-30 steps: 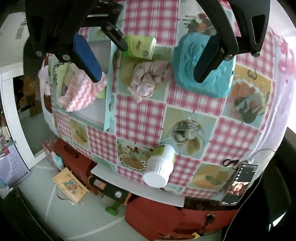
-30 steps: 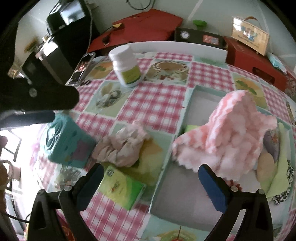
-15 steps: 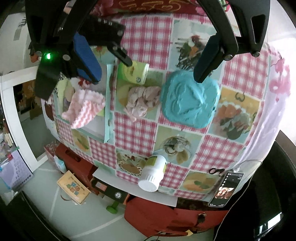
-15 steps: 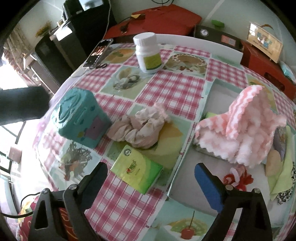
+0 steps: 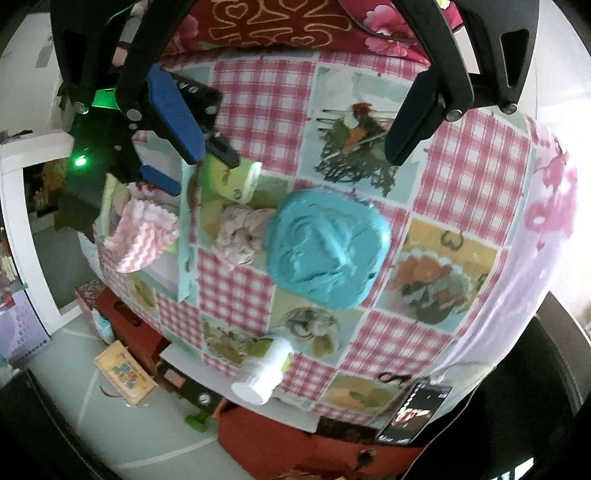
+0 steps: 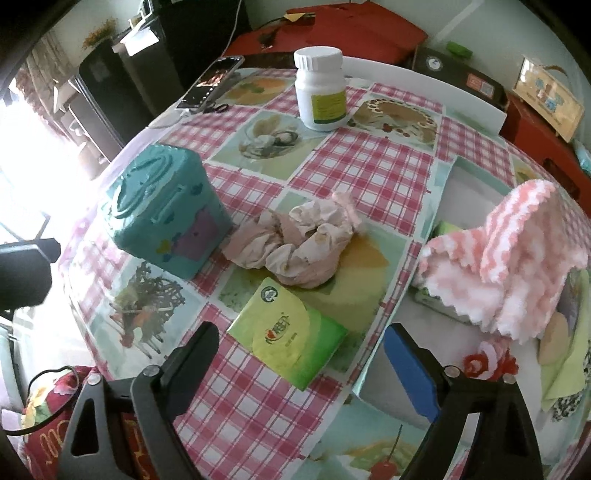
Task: Organize soft objects
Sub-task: 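Grasp the green tissue pack with the right gripper and lift it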
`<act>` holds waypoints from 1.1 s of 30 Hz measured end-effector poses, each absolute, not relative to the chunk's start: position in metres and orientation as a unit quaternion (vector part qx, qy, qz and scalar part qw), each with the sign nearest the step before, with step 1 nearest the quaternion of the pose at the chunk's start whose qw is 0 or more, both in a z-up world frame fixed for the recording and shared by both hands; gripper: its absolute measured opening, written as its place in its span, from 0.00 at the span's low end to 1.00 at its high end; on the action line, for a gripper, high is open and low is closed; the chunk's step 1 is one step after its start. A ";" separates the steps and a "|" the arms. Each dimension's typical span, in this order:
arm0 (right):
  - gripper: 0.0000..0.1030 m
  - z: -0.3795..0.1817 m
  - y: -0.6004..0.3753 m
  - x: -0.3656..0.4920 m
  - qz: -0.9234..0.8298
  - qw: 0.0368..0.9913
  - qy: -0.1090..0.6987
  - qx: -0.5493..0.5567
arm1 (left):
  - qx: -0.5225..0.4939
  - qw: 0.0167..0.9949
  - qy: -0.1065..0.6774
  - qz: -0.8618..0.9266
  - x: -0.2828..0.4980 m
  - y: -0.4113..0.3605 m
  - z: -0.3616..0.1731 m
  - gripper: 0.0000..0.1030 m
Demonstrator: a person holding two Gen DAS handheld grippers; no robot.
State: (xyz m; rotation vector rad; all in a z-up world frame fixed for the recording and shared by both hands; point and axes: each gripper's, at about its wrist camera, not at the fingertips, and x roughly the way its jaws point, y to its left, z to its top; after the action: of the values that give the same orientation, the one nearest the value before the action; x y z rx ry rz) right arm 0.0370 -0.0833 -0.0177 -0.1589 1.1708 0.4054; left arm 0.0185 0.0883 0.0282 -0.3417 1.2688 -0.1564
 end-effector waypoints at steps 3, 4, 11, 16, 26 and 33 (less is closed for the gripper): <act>0.90 -0.018 -0.084 0.039 0.189 0.811 0.549 -0.074 | -0.163 0.785 0.593 -0.067 0.019 0.093 0.022 0.95; 0.90 -0.018 -0.085 0.039 0.187 0.811 0.549 -0.073 | -0.163 0.785 0.595 -0.066 0.019 0.094 0.020 0.95; 0.90 -0.016 -0.079 0.041 0.188 0.812 0.545 -0.089 | -0.167 0.778 0.603 -0.058 0.022 0.098 0.009 0.95; 0.90 -0.020 -0.070 0.043 0.188 0.810 0.544 -0.111 | -0.168 0.773 0.609 -0.056 0.024 0.100 0.003 0.95; 0.89 -0.026 -0.063 0.048 0.190 0.803 0.551 -0.123 | -0.173 0.768 0.615 -0.053 0.027 0.104 -0.006 0.95; 0.87 -0.038 -0.056 0.050 0.194 0.792 0.564 -0.132 | -0.176 0.764 0.618 -0.053 0.028 0.107 -0.010 0.95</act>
State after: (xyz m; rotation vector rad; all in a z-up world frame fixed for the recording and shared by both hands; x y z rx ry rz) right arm 0.0496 -0.0557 -0.0381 -0.2836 1.2135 0.4166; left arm 0.0279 0.1073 -0.0099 -0.3834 1.3428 -0.1157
